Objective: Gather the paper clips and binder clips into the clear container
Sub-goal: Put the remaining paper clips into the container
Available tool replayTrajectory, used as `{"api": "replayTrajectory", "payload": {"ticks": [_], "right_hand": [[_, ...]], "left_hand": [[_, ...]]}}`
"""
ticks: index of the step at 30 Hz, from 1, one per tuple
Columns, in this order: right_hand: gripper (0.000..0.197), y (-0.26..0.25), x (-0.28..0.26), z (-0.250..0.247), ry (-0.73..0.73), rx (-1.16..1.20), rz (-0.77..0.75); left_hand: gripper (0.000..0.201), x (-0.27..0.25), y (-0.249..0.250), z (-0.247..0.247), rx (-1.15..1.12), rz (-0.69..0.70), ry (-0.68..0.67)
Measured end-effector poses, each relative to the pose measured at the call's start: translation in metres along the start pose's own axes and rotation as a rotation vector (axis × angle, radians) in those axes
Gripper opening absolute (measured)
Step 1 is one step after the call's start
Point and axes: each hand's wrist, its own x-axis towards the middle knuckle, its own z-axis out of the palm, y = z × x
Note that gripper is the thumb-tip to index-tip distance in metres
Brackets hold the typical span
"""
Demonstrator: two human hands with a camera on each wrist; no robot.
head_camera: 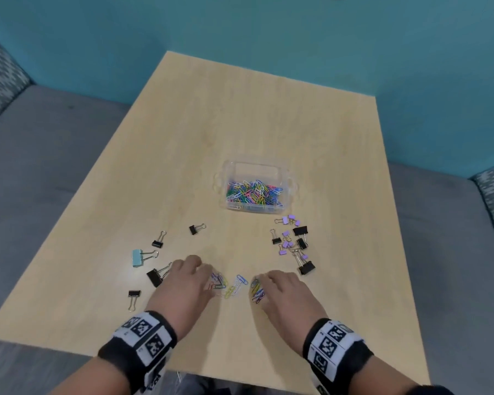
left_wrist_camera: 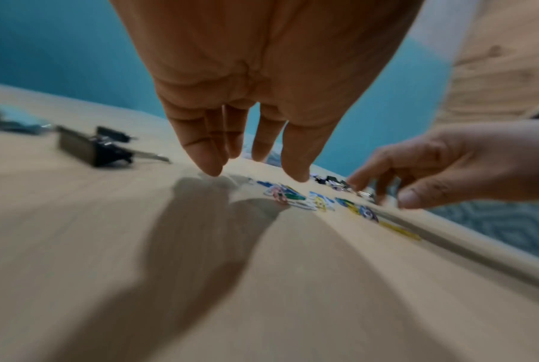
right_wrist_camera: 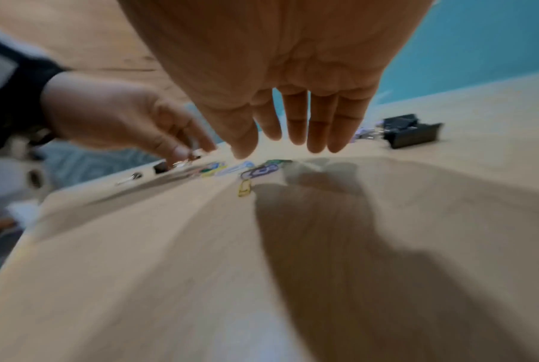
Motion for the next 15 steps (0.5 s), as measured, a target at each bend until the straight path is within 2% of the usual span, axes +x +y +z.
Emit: {"api": "replayTrajectory", "payload": {"ticks": [2,3,5,7,12,15], "right_hand": [[0.062,0.004,-0.011,-0.001,-0.055,0.164,0.157],[0.066,0.003,-0.014,0.001,-0.078,0.219,0.204],[0.07,-0.003,-0.011,0.005,-0.089,0.233,0.218],[0.064,-0.012,0.001,0.01,-0.063,0.22,0.201],[0.021,-0.025,0.038,0.016,0.03,0.202,0.225],[0.024,-0.028,0.05,0.012,0.003,0.164,0.236]], "left_hand": [[0.054,-0.008,-0.005,0.0,-0.126,-0.118,-0.055],[0.059,-0.01,-0.005,0.002,-0.144,-0.131,-0.076],[0.061,-0.006,-0.001,0.007,-0.13,-0.129,-0.094],[0.053,0.003,0.007,0.011,-0.125,-0.127,-0.095],[0.023,0.026,0.027,0.02,-0.112,-0.115,-0.091],[0.008,0.032,0.035,0.024,-0.104,-0.105,-0.054]]}}
